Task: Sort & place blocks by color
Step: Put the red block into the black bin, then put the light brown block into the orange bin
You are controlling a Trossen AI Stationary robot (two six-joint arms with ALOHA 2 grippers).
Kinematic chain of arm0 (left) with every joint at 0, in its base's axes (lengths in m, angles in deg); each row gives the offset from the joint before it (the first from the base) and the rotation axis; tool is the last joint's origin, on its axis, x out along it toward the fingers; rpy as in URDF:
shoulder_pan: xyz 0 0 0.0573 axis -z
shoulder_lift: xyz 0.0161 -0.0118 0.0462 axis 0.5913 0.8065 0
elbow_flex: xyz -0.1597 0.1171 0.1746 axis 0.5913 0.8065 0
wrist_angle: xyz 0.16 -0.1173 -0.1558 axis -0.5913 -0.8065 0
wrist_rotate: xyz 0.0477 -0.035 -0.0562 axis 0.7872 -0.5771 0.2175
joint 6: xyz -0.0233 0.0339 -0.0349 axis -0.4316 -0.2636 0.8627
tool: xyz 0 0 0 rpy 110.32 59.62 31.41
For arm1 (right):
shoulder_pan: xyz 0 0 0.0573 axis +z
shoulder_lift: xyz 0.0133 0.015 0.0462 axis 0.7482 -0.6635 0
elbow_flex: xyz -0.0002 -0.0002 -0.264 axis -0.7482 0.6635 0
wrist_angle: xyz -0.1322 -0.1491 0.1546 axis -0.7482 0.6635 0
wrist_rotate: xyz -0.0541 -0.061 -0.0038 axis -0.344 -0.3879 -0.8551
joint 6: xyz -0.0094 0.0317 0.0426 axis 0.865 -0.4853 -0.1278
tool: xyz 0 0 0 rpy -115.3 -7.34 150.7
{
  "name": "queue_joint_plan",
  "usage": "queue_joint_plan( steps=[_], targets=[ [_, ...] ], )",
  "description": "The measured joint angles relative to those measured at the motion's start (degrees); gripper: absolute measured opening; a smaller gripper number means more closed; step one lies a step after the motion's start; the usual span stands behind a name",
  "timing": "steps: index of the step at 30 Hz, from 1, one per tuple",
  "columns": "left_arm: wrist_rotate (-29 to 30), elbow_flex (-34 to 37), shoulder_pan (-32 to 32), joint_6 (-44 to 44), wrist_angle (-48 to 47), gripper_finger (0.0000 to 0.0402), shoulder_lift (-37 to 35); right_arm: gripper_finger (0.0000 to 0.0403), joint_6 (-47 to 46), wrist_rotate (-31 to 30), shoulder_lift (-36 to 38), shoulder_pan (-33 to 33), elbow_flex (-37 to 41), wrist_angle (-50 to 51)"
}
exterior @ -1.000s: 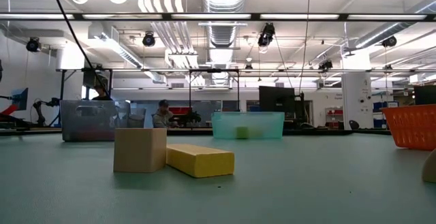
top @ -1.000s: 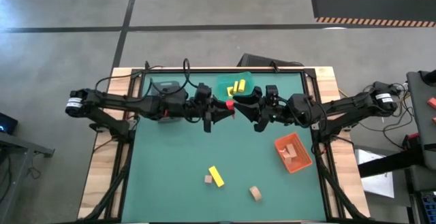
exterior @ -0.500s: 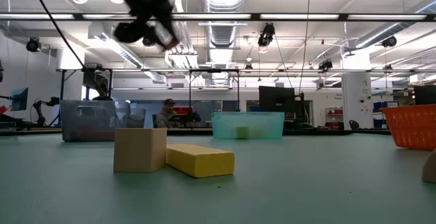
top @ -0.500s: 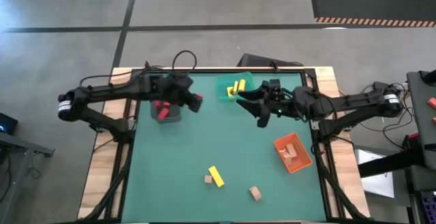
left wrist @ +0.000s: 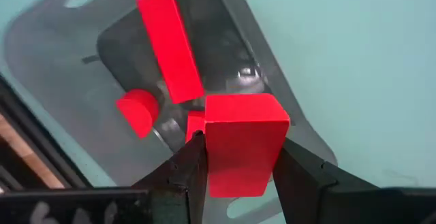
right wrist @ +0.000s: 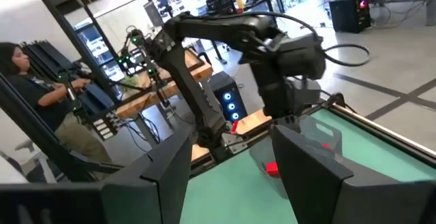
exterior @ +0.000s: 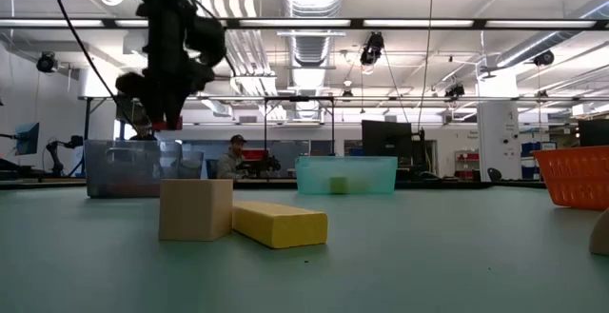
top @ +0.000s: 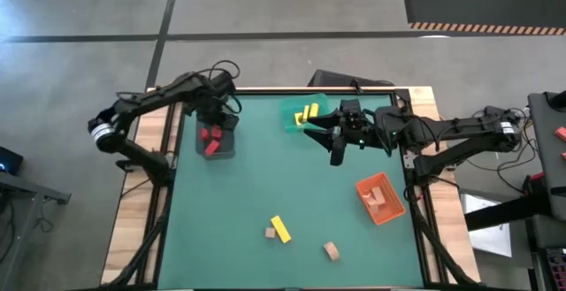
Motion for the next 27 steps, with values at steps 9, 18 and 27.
queue_joint_plan(
  steps=[9, 18, 27],
  targets=[
    [-1.9, 0.2, -3.7, -6.0, 0.1, 0.0116, 9.1, 0.0194, -1.1, 0.0, 0.0, 0.0, 0.4, 1.3],
    [-1.7, 0.2, -3.7, -7.3, 0.1, 0.0157, 12.6, 0.0194, -1.1, 0.0, 0.0, 0.0, 0.4, 1.3],
    [-1.6, -0.2, -3.6, -7.3, 1.7, 0.0189, 11.7, 0.0194, -1.7, 0.0, 0.0, 0.0, 0.5, 1.3]
  ],
)
